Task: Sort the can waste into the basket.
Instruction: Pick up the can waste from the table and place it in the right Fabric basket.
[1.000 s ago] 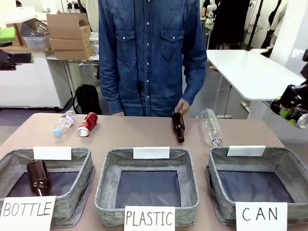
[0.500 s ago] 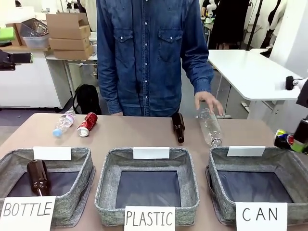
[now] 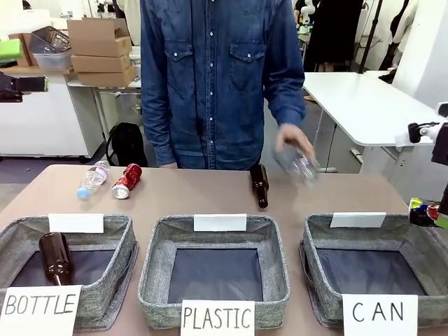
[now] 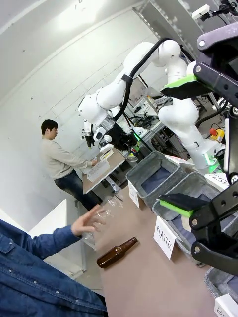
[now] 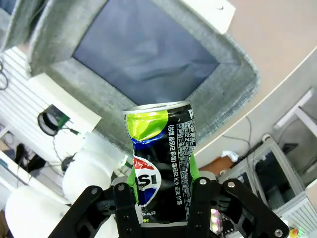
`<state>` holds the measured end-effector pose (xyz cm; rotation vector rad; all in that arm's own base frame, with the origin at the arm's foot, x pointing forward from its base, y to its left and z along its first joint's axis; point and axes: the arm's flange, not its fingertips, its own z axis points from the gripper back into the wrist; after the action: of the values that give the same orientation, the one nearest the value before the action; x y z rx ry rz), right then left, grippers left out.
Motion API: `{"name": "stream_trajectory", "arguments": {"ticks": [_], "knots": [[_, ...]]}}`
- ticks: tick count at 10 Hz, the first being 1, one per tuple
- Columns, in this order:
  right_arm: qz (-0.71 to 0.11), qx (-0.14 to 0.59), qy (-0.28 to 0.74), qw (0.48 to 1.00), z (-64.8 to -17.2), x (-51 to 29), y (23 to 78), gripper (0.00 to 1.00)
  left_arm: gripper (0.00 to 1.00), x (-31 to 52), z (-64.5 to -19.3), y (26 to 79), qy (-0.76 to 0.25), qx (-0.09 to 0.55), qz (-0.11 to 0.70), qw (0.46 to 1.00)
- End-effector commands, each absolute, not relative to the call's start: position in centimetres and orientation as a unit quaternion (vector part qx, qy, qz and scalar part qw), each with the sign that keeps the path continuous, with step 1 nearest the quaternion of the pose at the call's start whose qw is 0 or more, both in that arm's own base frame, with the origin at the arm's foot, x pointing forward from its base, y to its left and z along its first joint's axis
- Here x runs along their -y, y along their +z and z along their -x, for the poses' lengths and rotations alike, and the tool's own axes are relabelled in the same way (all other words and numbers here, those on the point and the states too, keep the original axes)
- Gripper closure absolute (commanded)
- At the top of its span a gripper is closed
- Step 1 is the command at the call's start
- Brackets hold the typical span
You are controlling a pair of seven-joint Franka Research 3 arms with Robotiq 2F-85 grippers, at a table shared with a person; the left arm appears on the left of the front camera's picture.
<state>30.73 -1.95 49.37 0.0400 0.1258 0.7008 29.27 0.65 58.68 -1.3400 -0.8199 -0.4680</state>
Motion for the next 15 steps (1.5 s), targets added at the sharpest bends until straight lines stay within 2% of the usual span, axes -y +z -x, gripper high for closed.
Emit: {"name": "stream_trajectory", "arguments": {"ticks": [1,2,3,4,11,12,13,14,15], "knots": [[-0.019,-0.054,0.35,0.935,-31.1,2.7,49.4,1.0,0.0,-0.4,-29.4,58.8,-0.215,0.376,0.602,0.671],[-0.023,-0.052,0.35,0.935,-31.1,2.6,49.3,0.5,0.0,-0.4,-29.4,58.8,-0.215,0.376,0.602,0.671],[-0.017,-0.05,0.356,0.933,-31.1,2.5,49.3,0.05,0.0,-0.4,-29.4,58.8,-0.215,0.376,0.602,0.671],[-0.019,-0.048,0.356,0.933,-31.2,2.6,49.4,0.0,0.0,-0.4,-29.4,58.8,-0.215,0.376,0.602,0.671],[-0.055,-0.025,0.323,0.944,-32.1,2.8,49.9,0.0,0.0,-0.4,-29.4,58.8,-0.215,0.376,0.602,0.671],[-0.131,0.004,0.271,0.954,-32.5,3.3,51.2,0.0,0.0,-0.4,-29.4,58.8,-0.215,0.376,0.602,0.671],[-0.274,0.06,0.197,0.939,-32.9,3.9,53.1,0.0,0.0,-0.4,-29.4,58.8,-0.215,0.376,0.602,0.671],[-0.394,0.09,0.119,0.907,-33.2,4.3,54.6,0.0,0.0,-0.4,-29.4,58.8,-0.215,0.376,0.602,0.671],[-0.479,0.109,0.084,0.867,-33.2,4.6,55.7,0.0,0.0,-0.4,-29.4,58.8,-0.215,0.376,0.602,0.671]]}}
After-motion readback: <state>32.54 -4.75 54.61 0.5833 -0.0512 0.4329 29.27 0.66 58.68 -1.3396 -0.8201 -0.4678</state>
